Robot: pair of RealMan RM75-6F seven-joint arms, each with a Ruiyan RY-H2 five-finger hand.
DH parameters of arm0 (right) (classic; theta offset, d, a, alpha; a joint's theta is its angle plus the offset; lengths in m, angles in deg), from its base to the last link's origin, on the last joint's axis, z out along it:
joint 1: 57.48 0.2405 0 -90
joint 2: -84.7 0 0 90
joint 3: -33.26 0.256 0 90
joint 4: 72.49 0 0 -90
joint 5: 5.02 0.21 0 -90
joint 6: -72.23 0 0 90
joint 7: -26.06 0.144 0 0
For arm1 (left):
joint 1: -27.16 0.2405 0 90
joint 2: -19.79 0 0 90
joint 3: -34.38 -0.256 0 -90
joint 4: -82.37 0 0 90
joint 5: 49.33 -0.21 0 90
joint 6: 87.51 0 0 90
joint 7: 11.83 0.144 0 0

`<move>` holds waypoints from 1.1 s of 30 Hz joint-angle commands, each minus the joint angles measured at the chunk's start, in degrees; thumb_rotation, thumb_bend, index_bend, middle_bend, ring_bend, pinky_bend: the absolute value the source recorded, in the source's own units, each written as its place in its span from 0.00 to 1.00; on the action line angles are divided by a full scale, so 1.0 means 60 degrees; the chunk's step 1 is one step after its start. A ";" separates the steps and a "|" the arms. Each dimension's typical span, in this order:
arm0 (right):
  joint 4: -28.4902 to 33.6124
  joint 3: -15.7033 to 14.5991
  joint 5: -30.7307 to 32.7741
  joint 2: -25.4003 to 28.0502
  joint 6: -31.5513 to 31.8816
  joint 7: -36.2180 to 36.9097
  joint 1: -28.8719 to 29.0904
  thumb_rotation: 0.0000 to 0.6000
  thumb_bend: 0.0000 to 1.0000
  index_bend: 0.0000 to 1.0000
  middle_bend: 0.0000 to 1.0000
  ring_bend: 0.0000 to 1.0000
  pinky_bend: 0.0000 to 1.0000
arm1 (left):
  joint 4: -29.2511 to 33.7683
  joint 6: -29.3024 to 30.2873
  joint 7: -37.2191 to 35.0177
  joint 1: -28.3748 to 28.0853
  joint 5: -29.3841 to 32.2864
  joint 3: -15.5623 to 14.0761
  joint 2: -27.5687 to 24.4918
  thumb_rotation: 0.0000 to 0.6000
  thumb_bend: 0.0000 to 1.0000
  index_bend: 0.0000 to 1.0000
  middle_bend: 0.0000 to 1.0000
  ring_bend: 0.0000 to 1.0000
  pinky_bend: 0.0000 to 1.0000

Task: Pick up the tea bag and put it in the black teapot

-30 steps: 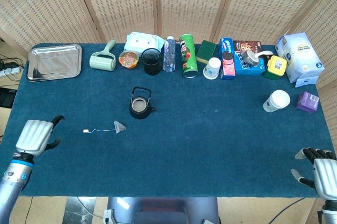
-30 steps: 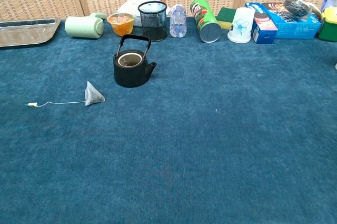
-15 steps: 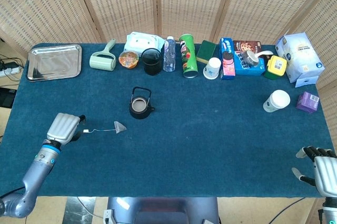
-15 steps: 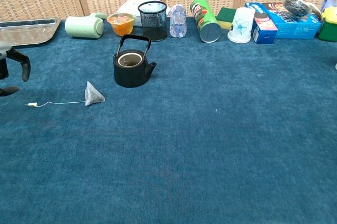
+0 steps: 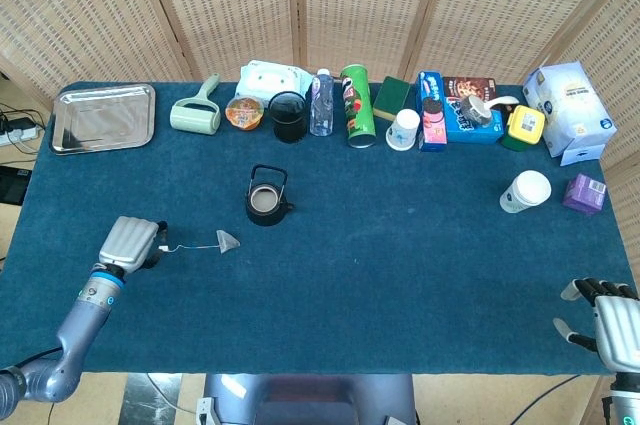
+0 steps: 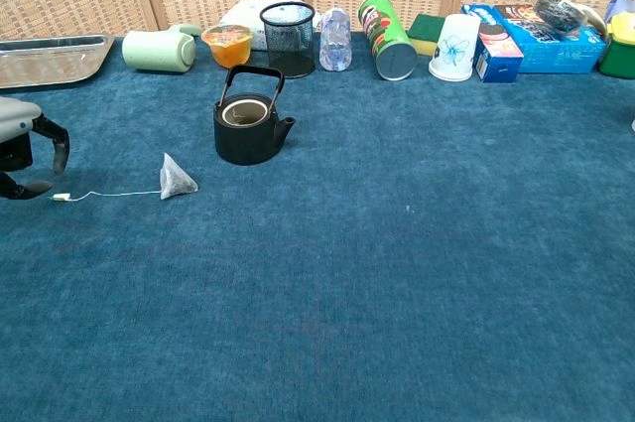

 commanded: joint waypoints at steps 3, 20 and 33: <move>0.0007 -0.0003 0.0022 -0.0002 0.0016 -0.0005 -0.0026 1.00 0.21 0.50 0.49 0.47 0.36 | -0.0229 -0.0136 -0.0099 -0.0080 0.0117 -0.0073 0.0151 1.00 0.39 0.49 1.00 0.98 0.87; 0.0020 -0.0002 0.0091 0.0008 0.0061 -0.0006 -0.0110 1.00 0.21 0.50 0.49 0.47 0.36 | -0.0759 -0.0401 -0.0123 -0.0254 0.0554 -0.0164 0.0458 1.00 0.39 0.49 1.00 0.98 0.87; 0.0068 0.0007 0.0139 0.0038 0.0079 -0.0046 -0.0155 1.00 0.21 0.50 0.49 0.47 0.36 | -0.0931 -0.0495 -0.0177 -0.0355 0.0755 -0.0175 0.0608 1.00 0.39 0.52 1.00 0.97 0.87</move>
